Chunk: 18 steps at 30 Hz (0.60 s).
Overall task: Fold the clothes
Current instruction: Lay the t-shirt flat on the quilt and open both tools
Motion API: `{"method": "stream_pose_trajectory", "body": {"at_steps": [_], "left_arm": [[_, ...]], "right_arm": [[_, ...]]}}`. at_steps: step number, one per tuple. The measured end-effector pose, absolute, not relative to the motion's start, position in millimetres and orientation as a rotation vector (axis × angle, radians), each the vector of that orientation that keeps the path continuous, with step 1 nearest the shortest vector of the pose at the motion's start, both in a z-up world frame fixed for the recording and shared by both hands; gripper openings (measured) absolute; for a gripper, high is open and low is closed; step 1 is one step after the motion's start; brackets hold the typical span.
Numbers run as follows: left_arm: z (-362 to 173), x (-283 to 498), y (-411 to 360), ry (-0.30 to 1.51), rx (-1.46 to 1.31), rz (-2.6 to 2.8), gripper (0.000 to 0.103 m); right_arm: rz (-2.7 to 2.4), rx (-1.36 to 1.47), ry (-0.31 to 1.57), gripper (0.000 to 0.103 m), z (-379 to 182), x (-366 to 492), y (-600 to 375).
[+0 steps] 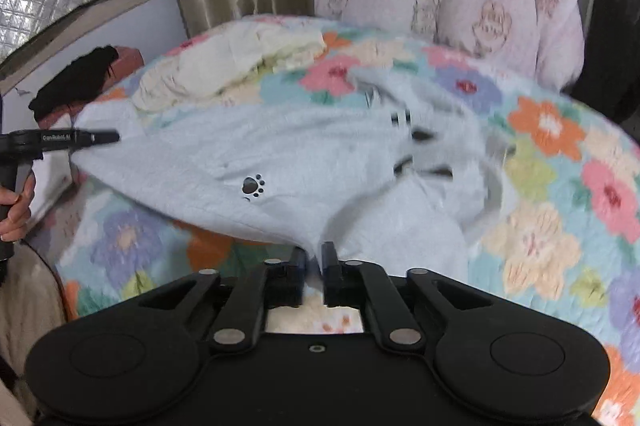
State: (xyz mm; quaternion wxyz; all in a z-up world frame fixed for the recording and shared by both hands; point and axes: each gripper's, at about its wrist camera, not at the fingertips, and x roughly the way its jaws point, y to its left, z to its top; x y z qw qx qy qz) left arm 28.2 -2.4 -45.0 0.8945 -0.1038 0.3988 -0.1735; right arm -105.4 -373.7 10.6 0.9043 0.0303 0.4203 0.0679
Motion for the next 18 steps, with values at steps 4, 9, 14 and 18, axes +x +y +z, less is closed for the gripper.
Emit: {"method": "stream_pose_trajectory", "body": {"at_steps": [4, 9, 14, 18], "left_arm": [[-86.5, 50.9, -9.0, 0.991, -0.180, -0.307, 0.007], [-72.6, 51.3, -4.2, 0.946, -0.211, -0.289, 0.007], [-79.6, 53.7, -10.3, 0.966, -0.200, -0.258, 0.007], [-81.9, 51.8, -13.0, 0.966, -0.184, -0.233, 0.008]], "right_arm": [[0.059, 0.132, 0.892, 0.024, -23.2, -108.1, -398.4], [-0.034, 0.305, 0.836, 0.033, -43.9, -123.8, -441.8], [-0.063, 0.346, 0.769, 0.069, -72.2, -134.1, -454.7], [-0.113, 0.310, 0.819, 0.070, -102.9, -119.2, -466.7]]}}
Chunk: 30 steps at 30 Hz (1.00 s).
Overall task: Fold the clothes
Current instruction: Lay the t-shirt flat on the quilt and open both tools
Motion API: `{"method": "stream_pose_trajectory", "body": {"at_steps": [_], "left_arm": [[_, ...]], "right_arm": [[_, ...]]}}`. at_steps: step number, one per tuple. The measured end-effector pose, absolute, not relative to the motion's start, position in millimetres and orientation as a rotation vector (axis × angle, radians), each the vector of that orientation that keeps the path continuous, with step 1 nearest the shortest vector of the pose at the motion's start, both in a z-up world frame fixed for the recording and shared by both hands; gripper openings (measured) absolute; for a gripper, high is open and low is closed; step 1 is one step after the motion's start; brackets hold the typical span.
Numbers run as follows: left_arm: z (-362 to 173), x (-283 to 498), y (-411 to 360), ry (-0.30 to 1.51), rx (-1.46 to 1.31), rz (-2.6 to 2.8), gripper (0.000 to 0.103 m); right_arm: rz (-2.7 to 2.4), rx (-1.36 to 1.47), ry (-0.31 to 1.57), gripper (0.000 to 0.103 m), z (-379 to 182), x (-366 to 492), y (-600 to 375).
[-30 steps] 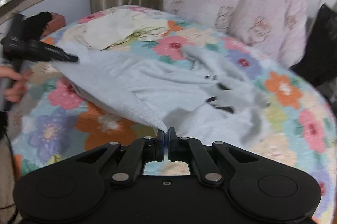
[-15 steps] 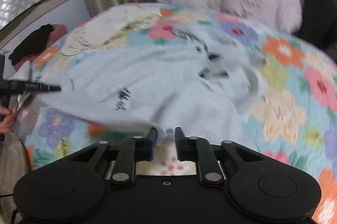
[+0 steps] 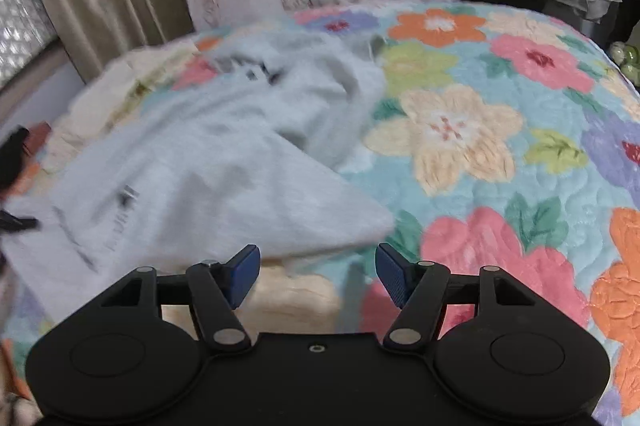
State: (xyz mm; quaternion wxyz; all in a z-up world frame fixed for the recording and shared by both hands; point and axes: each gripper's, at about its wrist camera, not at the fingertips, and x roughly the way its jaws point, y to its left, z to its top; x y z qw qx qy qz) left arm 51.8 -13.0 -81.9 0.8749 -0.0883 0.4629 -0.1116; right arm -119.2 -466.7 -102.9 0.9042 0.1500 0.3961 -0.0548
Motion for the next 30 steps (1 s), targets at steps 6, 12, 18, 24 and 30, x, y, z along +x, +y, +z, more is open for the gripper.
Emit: {"method": "stream_pose_trajectory", "body": {"at_steps": [6, 12, 18, 24, 30], "left_arm": [[-101.2, 46.2, -15.7, 1.028, -0.171, -0.172, 0.008], [-90.0, 37.9, -17.2, 0.993, -0.171, -0.128, 0.008], [-67.0, 6.9, -18.5, 0.938, -0.183, -0.140, 0.008], [-77.9, -16.7, -16.1, 1.007, -0.256, -0.194, 0.008], [-74.5, -43.7, -22.8, 0.962, -0.218, -0.160, 0.007]], "right_arm": [[-0.113, 0.431, 0.773, 0.077, -135.0, -95.0, -481.5], [-0.113, 0.310, 0.733, 0.005, -90.4, -80.2, -474.0], [-0.241, 0.095, 0.699, 0.004, -28.7, -124.0, -499.1], [-0.329, 0.039, 0.795, 0.004, -27.8, -187.7, -540.5], [-0.322, 0.037, 0.834, 0.004, -51.2, -213.4, -540.8]]}}
